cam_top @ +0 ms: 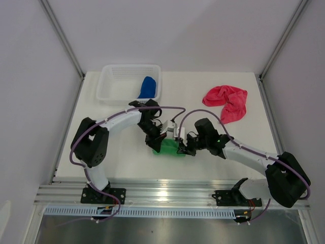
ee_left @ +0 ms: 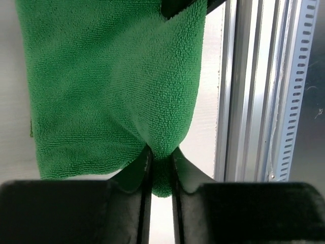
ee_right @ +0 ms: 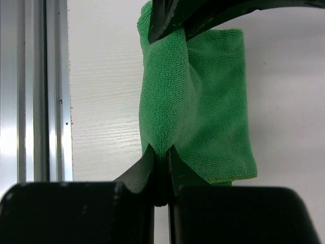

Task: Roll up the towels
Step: Roll the towel

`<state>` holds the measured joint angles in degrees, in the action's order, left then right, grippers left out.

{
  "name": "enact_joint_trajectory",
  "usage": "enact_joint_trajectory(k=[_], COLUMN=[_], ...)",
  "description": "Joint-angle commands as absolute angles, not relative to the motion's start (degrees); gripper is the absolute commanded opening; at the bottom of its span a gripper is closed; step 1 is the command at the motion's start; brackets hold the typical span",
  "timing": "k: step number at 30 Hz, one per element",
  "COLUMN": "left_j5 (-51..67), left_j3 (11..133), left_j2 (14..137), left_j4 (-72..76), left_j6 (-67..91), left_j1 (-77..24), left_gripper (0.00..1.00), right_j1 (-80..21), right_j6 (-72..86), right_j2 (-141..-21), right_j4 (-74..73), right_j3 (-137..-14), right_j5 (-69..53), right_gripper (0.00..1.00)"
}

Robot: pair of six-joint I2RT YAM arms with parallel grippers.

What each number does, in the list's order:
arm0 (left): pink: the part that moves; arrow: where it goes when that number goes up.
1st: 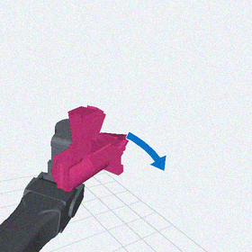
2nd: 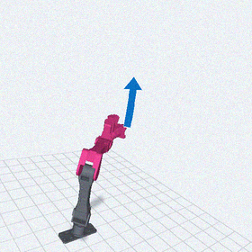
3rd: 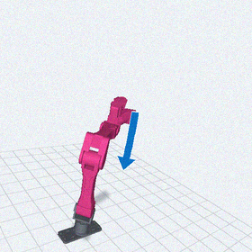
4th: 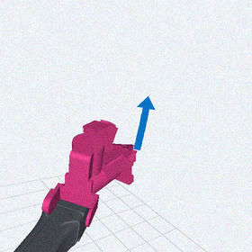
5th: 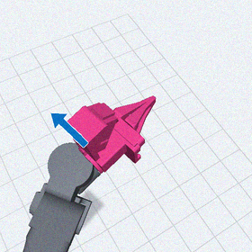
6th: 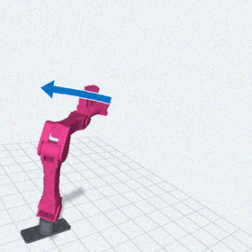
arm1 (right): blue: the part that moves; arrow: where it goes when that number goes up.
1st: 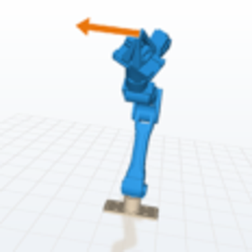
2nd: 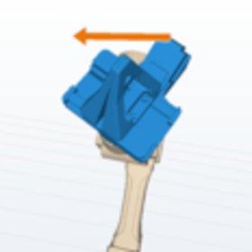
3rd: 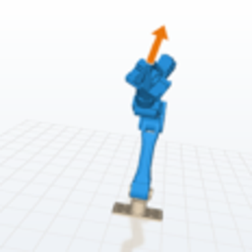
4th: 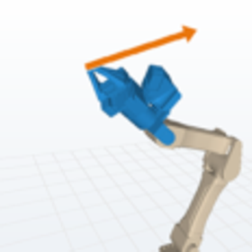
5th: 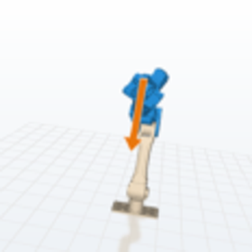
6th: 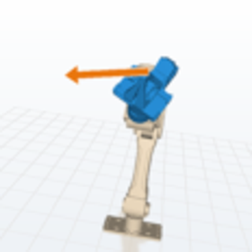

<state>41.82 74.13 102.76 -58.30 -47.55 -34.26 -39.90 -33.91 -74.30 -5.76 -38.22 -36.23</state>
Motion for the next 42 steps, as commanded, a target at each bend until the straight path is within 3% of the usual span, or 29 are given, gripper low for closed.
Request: enact_joint_trajectory(k=[1, 2, 3, 15, 24, 27, 30, 35, 38, 42], left_j5=[45.8, 46.1, 47.3, 49.8, 45.2, 46.6, 49.7, 50.5, 46.4, 42.4], left_j3=[76.2, 76.1, 75.9, 69.8, 67.0, 68.5, 70.3, 70.0, 70.0, 75.2], left_j2=[101.6, 101.3, 101.0, 97.6, 99.0, 101.2, 100.9, 98.2, 99.7, 105.2], left_j4=[-59.1, -59.4, -60.3, -56.8, -46.8, -49.8, -55.3, -59.2, -54.1, -53.2], left_j6=[-47.4, -47.2, -47.0, -43.7, -38.9, -38.4, -38.7, -38.8, -33.9, -29.2], left_j1=[-32.9, -32.9, -32.8, -33.0, -34.8, -34.7, -34.5, -34.1, -34.1, -33.8], left_gripper=[0.19, 0.36, 0.41, 0.63, 0.56, 0.18, 0.09, 0.19, 0.27, 0.28], right_j1=[-39.0, -38.8, -38.4, -34.0, -30.2, -29.5, -29.3, -28.5, -26.9, -23.3], right_j6=[-30.5, -29.0, -26.1, -8.1, -1.6, -0.4, -0.4, -0.3, -0.5, 3.0], right_j2=[-73.7, -73.7, -73.4, -71.8, -71.7, -72.1, -72.2, -73.3, -78.2, -85.2], right_j4=[-9.4, -8.9, -8.5, -0.7, 6.9, 7.4, 3.1, -8.9, -8.6, -5.2], right_j3=[-40.9, -41.2, -41.2, -36.5, -33.1, -32.9, -34.8, -38.6, -38.4, -40.0], right_j5=[-35.4, -35.9, -37.3, -43.1, -45.9, -47.1, -49.9, -55.0, -54.2, -55.5], right_gripper=[0.0, 0.0, 0.0, 0.0, 0.0, 0.0, 0.0, 0.0, 0.0, 0.0])
